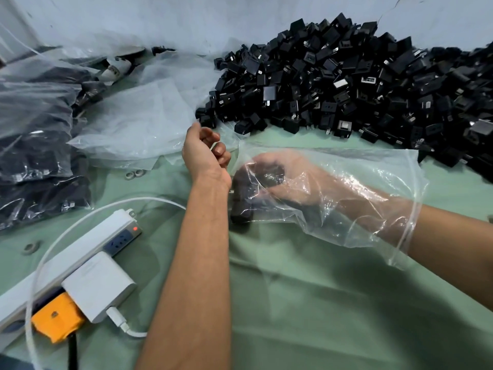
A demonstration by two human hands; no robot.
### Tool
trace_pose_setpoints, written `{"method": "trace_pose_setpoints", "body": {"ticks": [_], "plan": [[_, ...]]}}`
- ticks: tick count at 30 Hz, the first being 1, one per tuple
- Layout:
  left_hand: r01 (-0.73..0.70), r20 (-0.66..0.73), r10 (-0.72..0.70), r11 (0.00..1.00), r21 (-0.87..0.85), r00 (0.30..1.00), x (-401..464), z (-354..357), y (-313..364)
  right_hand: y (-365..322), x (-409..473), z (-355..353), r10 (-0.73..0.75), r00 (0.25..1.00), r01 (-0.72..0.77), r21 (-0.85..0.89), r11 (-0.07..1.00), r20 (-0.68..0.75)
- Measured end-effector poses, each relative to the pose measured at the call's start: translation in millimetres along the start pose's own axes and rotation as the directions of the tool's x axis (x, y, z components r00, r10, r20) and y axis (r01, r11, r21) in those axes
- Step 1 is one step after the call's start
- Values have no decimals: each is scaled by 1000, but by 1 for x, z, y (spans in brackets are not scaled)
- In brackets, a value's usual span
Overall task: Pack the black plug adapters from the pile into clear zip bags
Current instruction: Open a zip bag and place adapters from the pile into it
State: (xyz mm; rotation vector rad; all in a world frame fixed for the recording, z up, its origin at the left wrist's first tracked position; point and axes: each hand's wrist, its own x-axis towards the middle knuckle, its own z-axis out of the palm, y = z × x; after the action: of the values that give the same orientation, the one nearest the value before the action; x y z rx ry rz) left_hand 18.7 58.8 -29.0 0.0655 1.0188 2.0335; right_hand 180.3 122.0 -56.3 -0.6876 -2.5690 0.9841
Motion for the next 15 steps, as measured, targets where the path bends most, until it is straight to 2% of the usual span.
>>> {"method": "trace_pose_setpoints", "body": {"ticks": [2, 5, 6, 10, 13, 15], "plan": [[-22, 48, 21, 999, 23, 999, -2, 3, 0, -5, -6, 0, 22, 1000, -22, 15, 1000, -17], [-70, 142, 61, 996, 60, 988, -5, 8, 0, -11, -19, -1, 26, 999, -32, 224, 974, 29], [-78, 165, 66, 995, 67, 984, -6, 9, -1, -14, -20, 0, 17, 999, -28, 237, 971, 46], [-61, 184, 44, 994, 86, 982, -8, 10, -7, -28, -10, 6, 134, 991, -135, 41, 990, 13], [-88, 195, 65, 990, 111, 979, -9, 12, -9, -32, -5, 15, 245, 969, -242, 74, 967, -31], [-116, 209, 86, 984, 135, 974, -10, 14, -11, -32, -4, 21, 255, 963, -250, 65, 966, -90]]}}
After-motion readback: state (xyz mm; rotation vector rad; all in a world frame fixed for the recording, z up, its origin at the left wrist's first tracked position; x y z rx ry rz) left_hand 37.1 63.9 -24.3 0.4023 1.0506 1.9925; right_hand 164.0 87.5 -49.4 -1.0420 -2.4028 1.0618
